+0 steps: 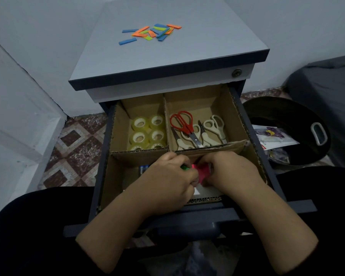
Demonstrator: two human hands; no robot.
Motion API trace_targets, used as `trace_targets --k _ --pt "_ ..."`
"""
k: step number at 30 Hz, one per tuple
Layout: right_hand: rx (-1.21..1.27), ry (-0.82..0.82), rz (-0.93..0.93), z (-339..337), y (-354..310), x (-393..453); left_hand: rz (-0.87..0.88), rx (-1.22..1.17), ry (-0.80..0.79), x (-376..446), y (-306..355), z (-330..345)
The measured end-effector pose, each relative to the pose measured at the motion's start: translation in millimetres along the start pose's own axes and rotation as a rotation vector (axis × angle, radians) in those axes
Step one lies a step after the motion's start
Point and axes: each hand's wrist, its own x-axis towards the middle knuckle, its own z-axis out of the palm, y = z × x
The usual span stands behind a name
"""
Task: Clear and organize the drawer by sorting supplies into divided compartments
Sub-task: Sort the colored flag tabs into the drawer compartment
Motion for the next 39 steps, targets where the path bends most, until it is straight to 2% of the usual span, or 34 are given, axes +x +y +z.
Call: trace_targets --k 10,17,27,35,39 --pt "0.043 0.065 0.022 -4 4 -4 -0.008 -0.019 -0.034 0 -1 -1" --pt "0.028 0.004 0.028 -4 2 -2 0.018 0.014 0.005 0 -2 2" --pt "-0.010 0.080 0.096 -4 11 -1 0.056 -0.054 0.020 -1 -5 5" --pt "-0.022 0.077 0.087 -2 8 4 0.117 0.038 0.179 0 -3 8" --pt "-0.028 0.085 0.079 0 9 2 0.110 0.044 0.141 1 -3 11"
